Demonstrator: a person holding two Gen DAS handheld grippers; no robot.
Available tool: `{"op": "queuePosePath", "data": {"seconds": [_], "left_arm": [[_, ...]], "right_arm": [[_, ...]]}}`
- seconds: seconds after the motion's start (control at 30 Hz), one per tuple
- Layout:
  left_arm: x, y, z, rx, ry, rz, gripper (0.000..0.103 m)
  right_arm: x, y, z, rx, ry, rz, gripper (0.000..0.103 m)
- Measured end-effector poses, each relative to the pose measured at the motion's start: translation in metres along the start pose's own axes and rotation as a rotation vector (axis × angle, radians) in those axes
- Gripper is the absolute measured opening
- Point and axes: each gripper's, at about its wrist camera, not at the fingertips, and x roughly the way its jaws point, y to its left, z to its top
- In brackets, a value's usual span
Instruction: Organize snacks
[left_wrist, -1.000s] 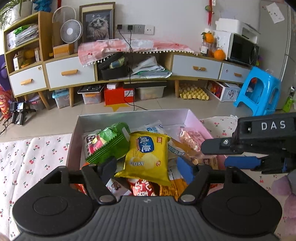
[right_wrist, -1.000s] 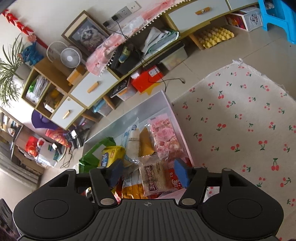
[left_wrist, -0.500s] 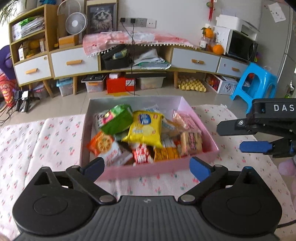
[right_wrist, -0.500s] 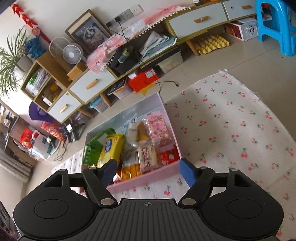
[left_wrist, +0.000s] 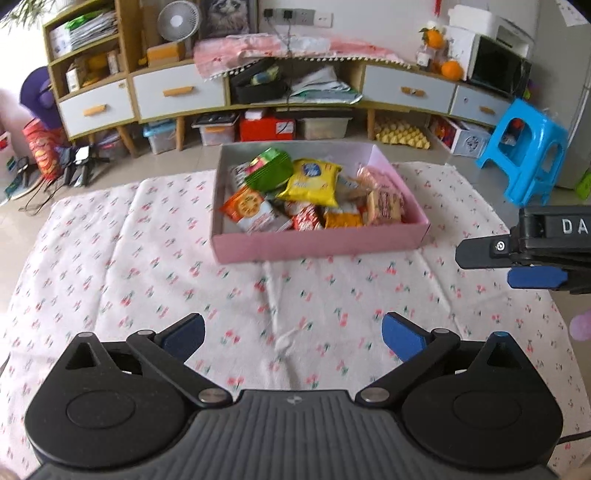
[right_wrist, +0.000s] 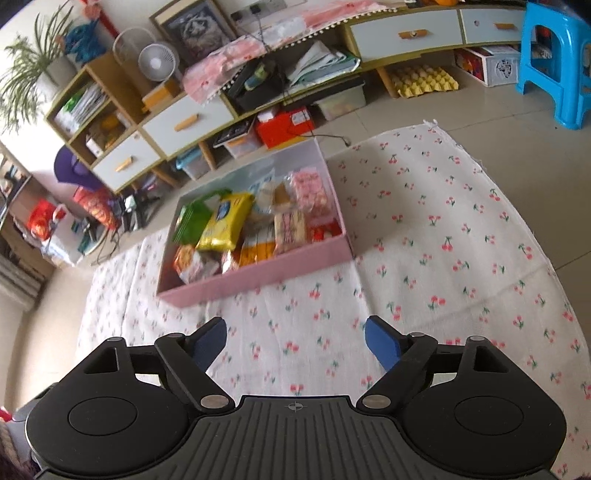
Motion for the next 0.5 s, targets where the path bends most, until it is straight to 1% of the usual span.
{"op": "queuePosePath", "data": {"seconds": [0.13, 0.27, 0.37, 0.5], "left_arm": [[-0.009, 0.005, -0.011, -0.024, 0.033, 0.017, 0.102], [-0.013, 0.014, -0.018, -0.064, 0.049, 0.051, 0.102], [-0.017, 0.023, -0.024, -0.112, 0.058, 0.053, 0.102], [-0.018, 0.028, -0.027, -0.124, 0.075, 0.062, 0.102]], "right_arm": [[-0.007, 0.007, -0.017, -0.039, 0.001, -0.007, 0.089], [-0.009, 0.013, -0.031, -0.082, 0.017, -0.044, 0.090], [-0.010, 0.020, -0.039, -0.107, 0.022, -0.074, 0.090], [-0.009, 0.032, -0.048, -0.161, 0.031, -0.093, 0.090]]}}
